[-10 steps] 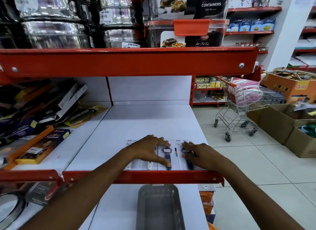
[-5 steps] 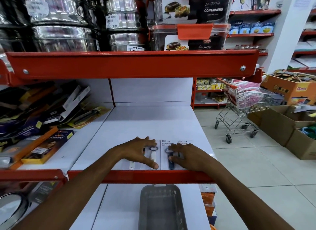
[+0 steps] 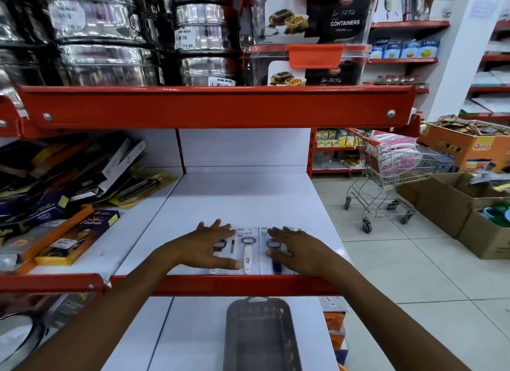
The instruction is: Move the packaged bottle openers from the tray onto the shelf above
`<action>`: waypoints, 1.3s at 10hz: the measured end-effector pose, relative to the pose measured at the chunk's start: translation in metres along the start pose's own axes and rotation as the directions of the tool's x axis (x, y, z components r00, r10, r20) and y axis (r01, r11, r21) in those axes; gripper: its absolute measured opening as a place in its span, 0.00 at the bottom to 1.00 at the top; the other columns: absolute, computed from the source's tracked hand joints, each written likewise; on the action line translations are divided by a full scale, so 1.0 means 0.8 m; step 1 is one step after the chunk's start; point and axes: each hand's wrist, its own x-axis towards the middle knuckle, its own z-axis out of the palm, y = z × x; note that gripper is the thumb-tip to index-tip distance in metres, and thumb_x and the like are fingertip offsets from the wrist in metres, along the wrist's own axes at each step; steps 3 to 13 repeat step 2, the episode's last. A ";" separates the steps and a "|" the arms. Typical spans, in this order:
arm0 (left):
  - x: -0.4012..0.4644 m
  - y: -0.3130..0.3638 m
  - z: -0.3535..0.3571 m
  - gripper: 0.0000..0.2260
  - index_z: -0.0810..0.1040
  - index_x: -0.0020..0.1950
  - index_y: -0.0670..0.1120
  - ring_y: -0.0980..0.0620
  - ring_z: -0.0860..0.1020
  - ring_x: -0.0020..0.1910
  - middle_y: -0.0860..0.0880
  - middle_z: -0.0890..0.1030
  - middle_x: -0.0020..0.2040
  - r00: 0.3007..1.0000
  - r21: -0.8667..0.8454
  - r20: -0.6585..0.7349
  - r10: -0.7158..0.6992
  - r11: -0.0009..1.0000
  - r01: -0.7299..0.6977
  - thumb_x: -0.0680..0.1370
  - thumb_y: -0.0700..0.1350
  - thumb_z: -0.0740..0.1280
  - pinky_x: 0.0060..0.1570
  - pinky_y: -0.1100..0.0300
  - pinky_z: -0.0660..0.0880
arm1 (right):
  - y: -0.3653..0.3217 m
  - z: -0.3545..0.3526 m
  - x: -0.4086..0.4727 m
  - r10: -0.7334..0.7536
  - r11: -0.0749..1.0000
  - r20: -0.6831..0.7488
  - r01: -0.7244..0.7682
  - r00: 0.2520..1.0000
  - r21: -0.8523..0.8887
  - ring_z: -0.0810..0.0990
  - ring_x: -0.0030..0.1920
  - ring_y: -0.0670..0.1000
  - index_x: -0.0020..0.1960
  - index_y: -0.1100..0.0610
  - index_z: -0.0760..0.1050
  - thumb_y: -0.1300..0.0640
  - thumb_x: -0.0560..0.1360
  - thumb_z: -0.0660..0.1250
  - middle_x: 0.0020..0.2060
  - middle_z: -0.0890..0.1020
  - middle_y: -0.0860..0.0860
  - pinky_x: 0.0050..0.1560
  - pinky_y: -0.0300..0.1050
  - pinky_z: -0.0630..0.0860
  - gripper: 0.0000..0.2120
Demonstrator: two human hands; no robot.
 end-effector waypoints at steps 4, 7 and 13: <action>-0.023 -0.001 0.002 0.48 0.48 0.80 0.54 0.58 0.38 0.78 0.58 0.41 0.80 0.986 0.047 -0.143 0.080 0.996 -0.074 0.67 0.77 0.56 0.80 0.48 0.45 | -0.021 0.004 -0.005 -0.033 0.995 -0.146 0.019 0.989 -0.096 0.57 0.77 0.51 0.75 0.45 0.57 0.35 0.76 0.52 0.77 0.59 0.45 0.74 0.56 0.61 0.29; -0.023 -0.001 0.002 0.48 0.48 0.80 0.54 0.58 0.38 0.78 0.58 0.41 0.80 0.986 0.047 -0.143 0.080 0.996 -0.074 0.67 0.77 0.56 0.80 0.48 0.45 | -0.021 0.004 -0.005 -0.033 0.995 -0.146 0.019 0.989 -0.096 0.57 0.77 0.51 0.75 0.45 0.57 0.35 0.76 0.52 0.77 0.59 0.45 0.74 0.56 0.61 0.29; -0.023 -0.001 0.002 0.48 0.48 0.80 0.54 0.58 0.38 0.78 0.58 0.41 0.80 0.986 0.047 -0.143 0.080 0.996 -0.074 0.67 0.77 0.56 0.80 0.48 0.45 | -0.021 0.004 -0.005 -0.033 0.995 -0.146 0.019 0.989 -0.096 0.57 0.77 0.51 0.75 0.45 0.57 0.35 0.76 0.52 0.77 0.59 0.45 0.74 0.56 0.61 0.29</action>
